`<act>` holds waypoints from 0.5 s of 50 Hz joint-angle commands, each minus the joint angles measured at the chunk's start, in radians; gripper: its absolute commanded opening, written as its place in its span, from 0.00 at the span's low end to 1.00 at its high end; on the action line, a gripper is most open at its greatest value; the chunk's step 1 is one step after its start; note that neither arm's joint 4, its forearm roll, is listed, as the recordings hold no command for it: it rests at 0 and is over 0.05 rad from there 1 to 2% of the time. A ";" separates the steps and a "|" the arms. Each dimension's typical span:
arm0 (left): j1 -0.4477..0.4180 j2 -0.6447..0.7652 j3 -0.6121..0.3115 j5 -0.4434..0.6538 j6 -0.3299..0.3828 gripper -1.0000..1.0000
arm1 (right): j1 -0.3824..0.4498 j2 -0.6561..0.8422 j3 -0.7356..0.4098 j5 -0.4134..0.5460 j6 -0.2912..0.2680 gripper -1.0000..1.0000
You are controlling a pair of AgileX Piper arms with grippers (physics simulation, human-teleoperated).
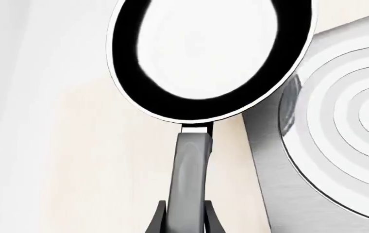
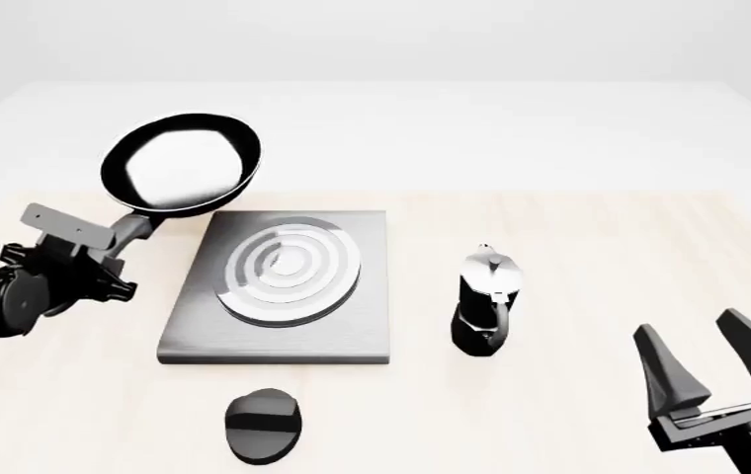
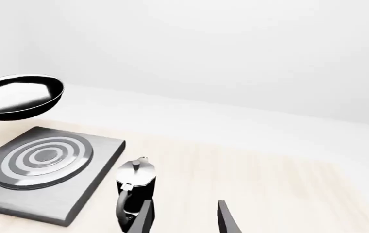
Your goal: Turn on the stove and put the frying pan on it.
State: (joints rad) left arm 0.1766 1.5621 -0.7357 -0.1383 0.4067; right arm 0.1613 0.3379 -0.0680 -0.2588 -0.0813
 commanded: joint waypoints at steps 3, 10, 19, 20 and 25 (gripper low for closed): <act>-0.120 -0.173 0.117 -0.002 -0.003 0.00 | -0.001 -0.016 0.008 0.002 0.013 1.00; -0.176 -0.223 0.168 -0.001 -0.008 0.00 | -0.004 -0.029 0.008 0.013 0.019 1.00; -0.249 -0.293 0.229 0.007 -0.019 0.00 | -0.005 -0.039 0.009 0.020 0.024 1.00; -0.259 -0.301 0.241 0.003 -0.014 0.00 | -0.004 -0.040 0.008 0.021 0.024 1.00; -0.289 -0.327 0.268 0.005 -0.020 0.00 | -0.004 -0.044 0.011 0.023 0.024 1.00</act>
State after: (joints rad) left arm -0.0418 1.3160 -0.5110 -0.1260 0.3792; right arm 0.1578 0.3037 -0.0600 -0.2419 -0.0610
